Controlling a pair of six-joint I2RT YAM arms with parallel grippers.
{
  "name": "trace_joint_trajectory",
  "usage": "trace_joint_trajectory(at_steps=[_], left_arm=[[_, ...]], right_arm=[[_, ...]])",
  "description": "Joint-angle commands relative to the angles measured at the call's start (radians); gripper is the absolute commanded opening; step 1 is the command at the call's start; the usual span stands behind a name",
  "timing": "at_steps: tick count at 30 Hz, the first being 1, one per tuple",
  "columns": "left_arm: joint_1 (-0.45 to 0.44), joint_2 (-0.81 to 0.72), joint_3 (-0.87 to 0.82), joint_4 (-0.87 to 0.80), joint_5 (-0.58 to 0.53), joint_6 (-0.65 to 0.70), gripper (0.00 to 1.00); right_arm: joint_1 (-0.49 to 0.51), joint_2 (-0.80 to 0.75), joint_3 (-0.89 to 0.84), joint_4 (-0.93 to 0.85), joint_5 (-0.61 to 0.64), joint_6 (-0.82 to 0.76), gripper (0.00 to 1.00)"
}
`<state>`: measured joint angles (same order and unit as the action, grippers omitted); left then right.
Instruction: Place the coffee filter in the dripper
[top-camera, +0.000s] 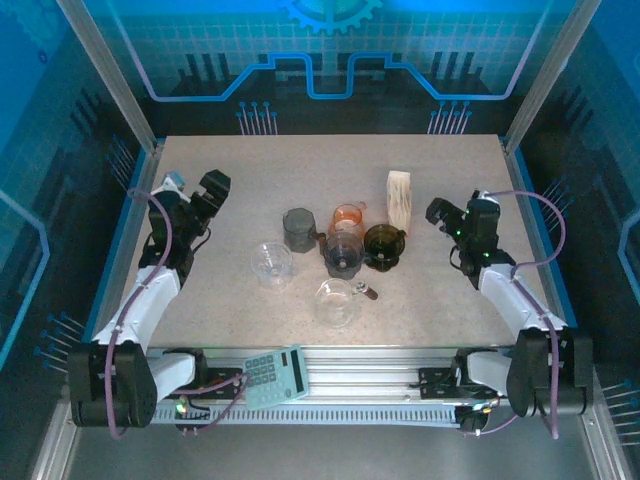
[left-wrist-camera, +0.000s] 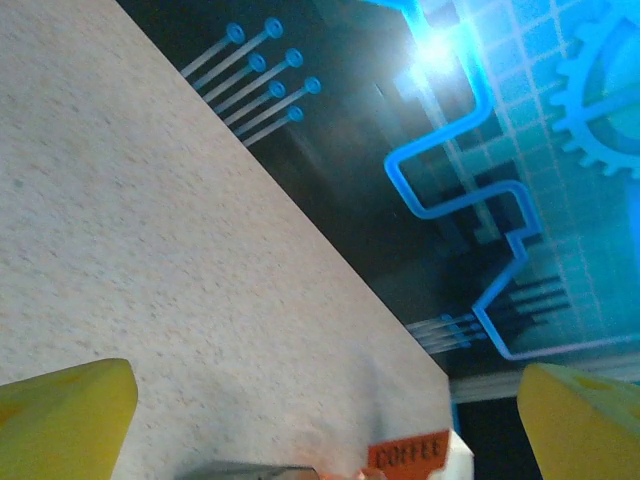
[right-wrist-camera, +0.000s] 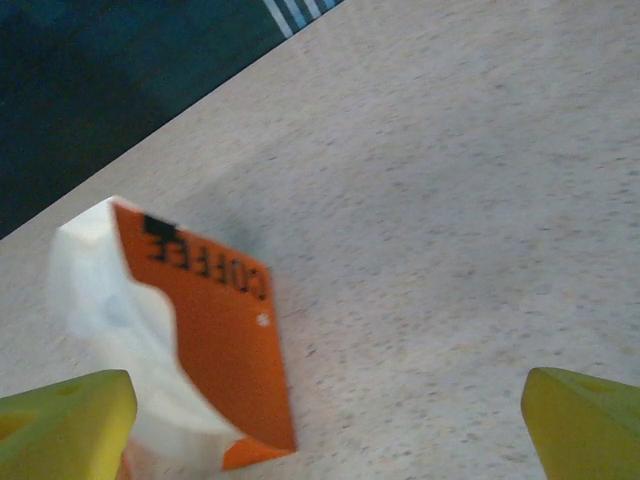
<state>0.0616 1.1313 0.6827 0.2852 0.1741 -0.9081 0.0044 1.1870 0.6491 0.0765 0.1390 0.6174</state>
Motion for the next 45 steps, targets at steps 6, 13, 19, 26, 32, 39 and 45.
trace_joint_trajectory(at_steps=[6,13,19,26,32,39,45], left_arm=[[-0.186,-0.091,0.049,-0.45,-0.025,0.091,0.9],[-0.299,-0.127,0.027,-0.703,-0.13,0.112,0.67],[-0.33,-0.086,0.009,-0.787,-0.179,0.146,0.51],[-0.33,-0.006,-0.025,-0.708,-0.178,0.153,0.47],[-0.33,0.088,-0.015,-0.641,-0.176,0.155,0.35],[-0.334,0.154,-0.007,-0.644,-0.173,0.164,0.15],[-0.346,0.125,0.019,-0.696,-0.164,0.17,0.0]], right_arm=[[0.167,-0.068,0.021,-0.232,-0.076,-0.09,1.0],[0.336,-0.046,0.108,-0.34,0.041,-0.157,1.0],[0.409,0.005,0.156,-0.36,0.121,-0.178,1.0],[0.435,0.022,0.166,-0.364,0.125,-0.184,1.0],[0.443,0.018,0.166,-0.376,0.126,-0.191,1.0],[0.445,0.02,0.157,-0.373,0.123,-0.184,1.0],[0.445,0.023,0.161,-0.383,0.119,-0.177,1.0]])
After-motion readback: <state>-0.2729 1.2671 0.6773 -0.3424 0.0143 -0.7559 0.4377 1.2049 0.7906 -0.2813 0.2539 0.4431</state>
